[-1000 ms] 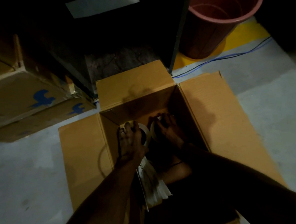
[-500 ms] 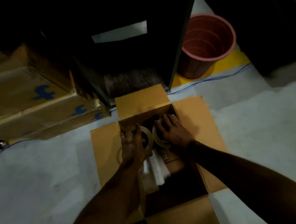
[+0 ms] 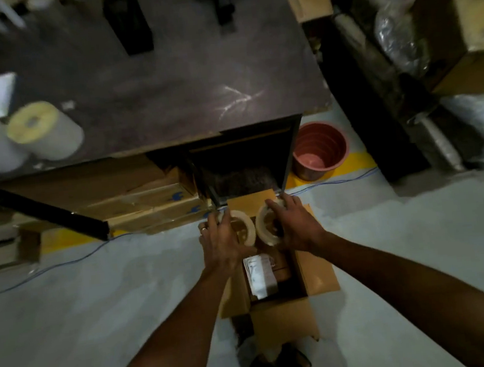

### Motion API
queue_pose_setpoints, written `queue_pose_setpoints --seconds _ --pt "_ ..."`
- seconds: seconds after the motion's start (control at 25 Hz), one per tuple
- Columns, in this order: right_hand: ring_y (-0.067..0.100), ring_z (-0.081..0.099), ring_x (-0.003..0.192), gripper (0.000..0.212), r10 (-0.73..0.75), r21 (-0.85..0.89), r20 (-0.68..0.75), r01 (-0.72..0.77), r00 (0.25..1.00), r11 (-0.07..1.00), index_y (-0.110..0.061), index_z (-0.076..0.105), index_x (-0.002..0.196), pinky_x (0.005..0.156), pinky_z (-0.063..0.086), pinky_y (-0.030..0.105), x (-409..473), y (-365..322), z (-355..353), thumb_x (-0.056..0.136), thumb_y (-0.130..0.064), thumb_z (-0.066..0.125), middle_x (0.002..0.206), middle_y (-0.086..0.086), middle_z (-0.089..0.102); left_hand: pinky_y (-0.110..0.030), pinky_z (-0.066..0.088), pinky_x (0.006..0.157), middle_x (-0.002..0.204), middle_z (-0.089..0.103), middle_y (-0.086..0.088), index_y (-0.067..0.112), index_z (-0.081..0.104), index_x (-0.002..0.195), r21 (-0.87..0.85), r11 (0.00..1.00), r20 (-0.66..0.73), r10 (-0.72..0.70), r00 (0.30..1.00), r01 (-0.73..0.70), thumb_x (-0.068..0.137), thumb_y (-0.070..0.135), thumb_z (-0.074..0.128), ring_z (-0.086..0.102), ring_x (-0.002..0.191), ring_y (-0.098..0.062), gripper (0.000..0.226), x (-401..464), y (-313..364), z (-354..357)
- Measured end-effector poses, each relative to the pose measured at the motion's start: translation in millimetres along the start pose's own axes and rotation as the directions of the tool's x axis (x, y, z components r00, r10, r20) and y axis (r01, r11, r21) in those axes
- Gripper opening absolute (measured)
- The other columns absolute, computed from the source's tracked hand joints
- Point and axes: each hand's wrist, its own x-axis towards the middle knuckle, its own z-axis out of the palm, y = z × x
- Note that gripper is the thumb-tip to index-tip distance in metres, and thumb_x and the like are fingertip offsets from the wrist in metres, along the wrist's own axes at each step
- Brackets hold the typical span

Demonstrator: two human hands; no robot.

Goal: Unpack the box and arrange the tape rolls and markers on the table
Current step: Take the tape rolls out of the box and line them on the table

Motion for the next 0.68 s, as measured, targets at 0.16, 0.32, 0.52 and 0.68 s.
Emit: queue_pose_setpoints --seconds 0.16,0.32,0.52,0.68 --pt "0.043 0.025 0.139 0.109 0.002 -0.007 -0.047 -0.003 0.999 1.0 -0.017 0.019 0.155 0.111 0.035 0.043 -22 -30 -83 0.07 -0.045 0.08 0.154 0.027 0.019 -0.051 0.032 0.111 0.148 0.027 -0.006 0.025 0.029 0.15 -0.046 0.999 -0.069 0.009 0.998 -0.012 0.043 0.068 0.08 0.029 0.138 -0.035 0.126 -28 27 -76" --pt "0.037 0.024 0.139 0.115 -0.064 -0.014 -0.111 0.063 0.992 0.998 -0.017 0.017 0.155 0.109 0.036 0.042 -34 -53 -145 0.066 -0.049 0.082 0.153 0.02 0.021 -0.051 0.036 0.109 0.145 0.031 -0.006 0.022 0.032 0.149 -0.059 0.998 -0.158 0.004 0.987 -0.014 0.041 0.075 0.077 0.033 0.135 -0.034 0.129 -37 45 -137" --pt "0.033 0.03 0.135 0.122 -0.087 -0.013 -0.092 0.086 0.992 0.996 -0.016 0.022 0.154 0.107 0.039 0.041 -13 -81 -191 0.056 -0.051 0.086 0.149 0.013 0.028 -0.051 0.037 0.105 0.14 0.037 -0.007 0.018 0.038 0.146 -0.059 0.998 -0.25 0.012 0.968 -0.028 0.046 0.064 0.084 0.034 0.13 -0.035 0.12 -31 53 -205" --pt "0.034 0.03 0.138 0.118 -0.095 0.026 -0.106 0.098 0.99 0.995 -0.014 0.029 0.151 0.11 0.039 0.042 22 -109 -215 0.055 -0.05 0.088 0.151 0.015 0.029 -0.054 0.035 0.108 0.138 0.039 -0.006 0.021 0.036 0.148 -0.095 0.995 -0.233 -0.014 0.972 -0.008 0.046 0.066 0.084 0.031 0.134 -0.038 0.121 -8 35 -253"
